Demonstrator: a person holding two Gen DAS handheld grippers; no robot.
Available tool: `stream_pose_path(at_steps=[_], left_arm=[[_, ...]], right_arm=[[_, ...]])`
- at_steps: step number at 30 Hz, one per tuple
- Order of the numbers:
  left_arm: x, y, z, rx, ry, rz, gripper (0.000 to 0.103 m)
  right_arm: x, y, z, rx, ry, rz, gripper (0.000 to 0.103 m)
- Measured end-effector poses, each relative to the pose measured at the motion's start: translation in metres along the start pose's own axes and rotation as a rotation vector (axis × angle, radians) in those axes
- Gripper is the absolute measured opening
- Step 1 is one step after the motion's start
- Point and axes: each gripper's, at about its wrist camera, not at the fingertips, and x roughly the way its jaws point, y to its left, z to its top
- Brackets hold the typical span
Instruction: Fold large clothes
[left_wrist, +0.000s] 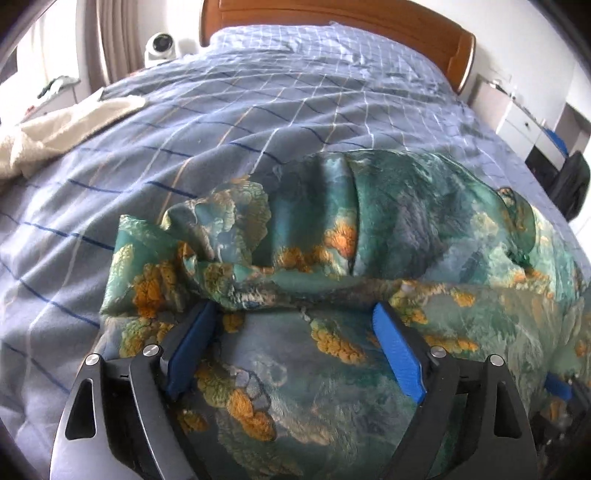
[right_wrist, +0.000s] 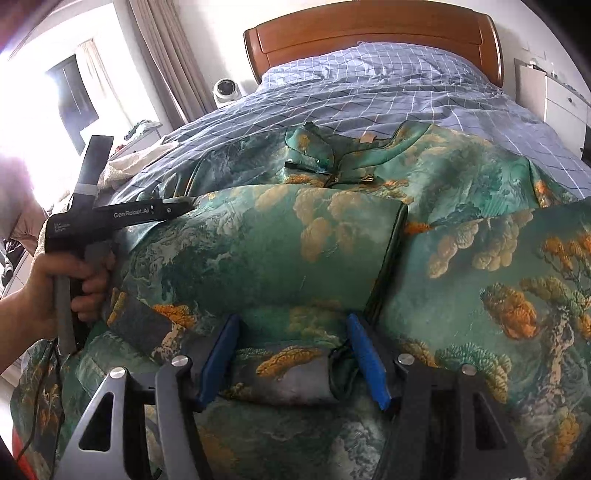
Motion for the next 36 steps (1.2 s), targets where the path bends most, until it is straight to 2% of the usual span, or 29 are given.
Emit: stream_pose_path(at_steps=[3,7,10,12,20,25,28,30,32,34,36], left_arm=[[-0.028,-0.008,-0.01,0.062,0.004,-0.019,0.088],[-0.073,-0.007,-0.044,0.105,-0.021,-0.131,0.096],[-0.071,-0.005,-0.07,0.16,-0.039,-0.144,0.097],[-0.065,0.0,-0.076,0.139,-0.069,-0.165,0.097],[-0.063,-0.013,-0.077,0.174,-0.077,-0.101,0.1],[-0.083,-0.022,-0.083,0.197,-0.043,0.002,0.1],[-0.113,-0.022,-0.108,0.25,0.008,0.002,0.1],[-0.135,-0.021,-0.143,0.318,0.058,-0.006,0.1],[-0.153,-0.018,-0.176,0.35,0.069,0.011,0.1],[-0.172,-0.012,-0.203,0.348,0.071,0.024,0.1],[-0.191,0.0,-0.227,0.28,0.088,0.003,0.1]], right_arm=[[0.001,0.0,0.001,-0.002,0.001,-0.004,0.063],[0.001,0.0,0.001,-0.003,-0.002,-0.007,0.063],[0.001,0.0,0.001,-0.003,-0.003,-0.006,0.063],[0.001,0.0,0.0,-0.006,-0.003,-0.007,0.063],[0.002,0.002,0.0,-0.015,-0.007,-0.021,0.063],[-0.005,0.003,0.003,-0.015,-0.008,-0.013,0.063],[-0.024,0.005,0.004,0.0,0.027,-0.053,0.063],[-0.057,0.003,-0.007,0.05,0.039,-0.033,0.063],[-0.091,0.003,-0.029,0.045,0.044,-0.019,0.063],[-0.122,0.003,-0.058,0.005,0.068,-0.051,0.064],[-0.147,-0.002,-0.097,-0.009,0.128,-0.117,0.063]])
